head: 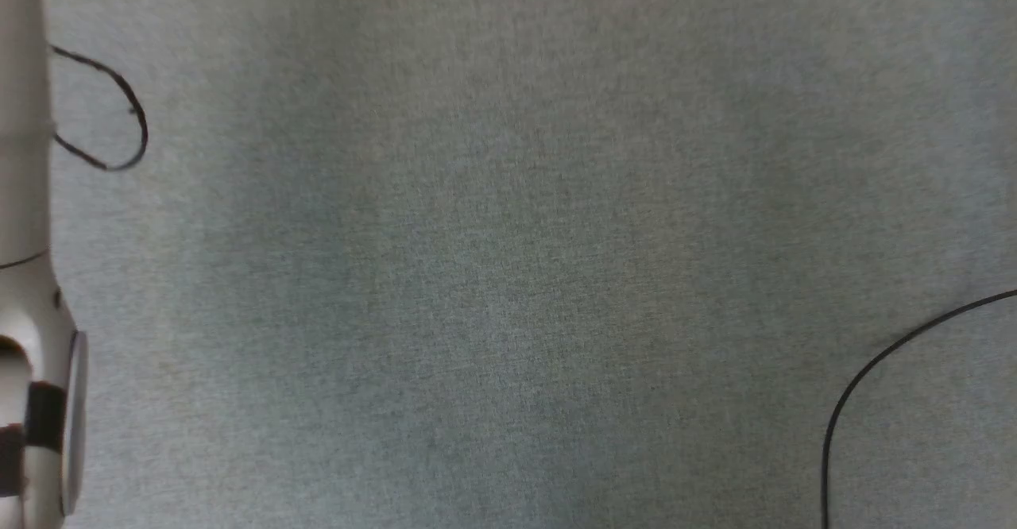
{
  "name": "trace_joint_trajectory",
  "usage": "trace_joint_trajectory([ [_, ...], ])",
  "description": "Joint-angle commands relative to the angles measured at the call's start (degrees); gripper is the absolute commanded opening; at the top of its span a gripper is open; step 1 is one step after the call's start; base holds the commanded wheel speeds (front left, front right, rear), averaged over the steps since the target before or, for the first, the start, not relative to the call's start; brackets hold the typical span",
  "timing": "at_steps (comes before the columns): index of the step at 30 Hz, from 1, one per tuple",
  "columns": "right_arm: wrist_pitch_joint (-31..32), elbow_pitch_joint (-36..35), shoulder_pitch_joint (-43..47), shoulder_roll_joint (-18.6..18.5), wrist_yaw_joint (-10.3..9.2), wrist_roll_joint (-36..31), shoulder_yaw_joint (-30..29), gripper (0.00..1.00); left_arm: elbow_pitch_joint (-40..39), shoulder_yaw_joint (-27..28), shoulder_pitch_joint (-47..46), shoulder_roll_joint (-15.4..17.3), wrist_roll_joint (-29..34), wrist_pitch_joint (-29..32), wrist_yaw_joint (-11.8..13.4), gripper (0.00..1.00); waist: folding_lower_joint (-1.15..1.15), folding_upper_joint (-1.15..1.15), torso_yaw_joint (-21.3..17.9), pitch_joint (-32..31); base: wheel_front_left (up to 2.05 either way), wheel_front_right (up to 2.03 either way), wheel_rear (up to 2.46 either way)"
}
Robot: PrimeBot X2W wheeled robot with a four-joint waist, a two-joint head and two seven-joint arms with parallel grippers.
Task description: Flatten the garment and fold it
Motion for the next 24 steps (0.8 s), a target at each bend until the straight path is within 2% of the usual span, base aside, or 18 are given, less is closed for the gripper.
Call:
trace_joint_trajectory([
  [1, -1.20, 1.79, 0.31, 0.49, -0.14, -0.57, 0.75, 0.00, 1.98, -0.39, -0.05, -0.24, 0.64, -1.25, 0.03, 0.00, -0.02, 0.00, -0.26, 3.92, 0.00, 0.00, 0.00],
  [7, -5.72, 8.25, 6.31, 2.56, -0.14, 0.63, 3.98, 0.00, 7.83, -4.04, 6.27, -1.45, 1.07, -5.94, -0.37, 0.00, -0.02, 0.00, 0.93, 2.47, 0.00, 0.00, 0.00],
  [13, -8.28, 10.09, 14.92, 2.05, -0.14, 3.38, 7.22, 0.00, 9.51, -7.55, 15.93, -2.35, 0.23, -9.19, -0.65, 0.00, -0.02, 0.00, 1.81, -1.78, 0.00, 0.00, 0.00],
  [18, -7.31, 8.86, 25.22, -0.56, -0.14, 7.58, 11.15, 0.00, 8.10, -10.32, 27.30, -2.01, -1.39, -10.44, -0.77, 0.00, -0.02, 0.00, 1.74, -7.79, 0.00, 0.00, 0.00],
  [24, -1.98, 4.32, 36.54, -5.69, -0.14, 12.80, 15.68, 0.00, 3.56, -12.46, 40.51, 0.18, -2.90, -9.54, -0.67, 0.00, -0.02, 0.00, 0.93, -15.04, 0.00, 0.00, 0.00],
])
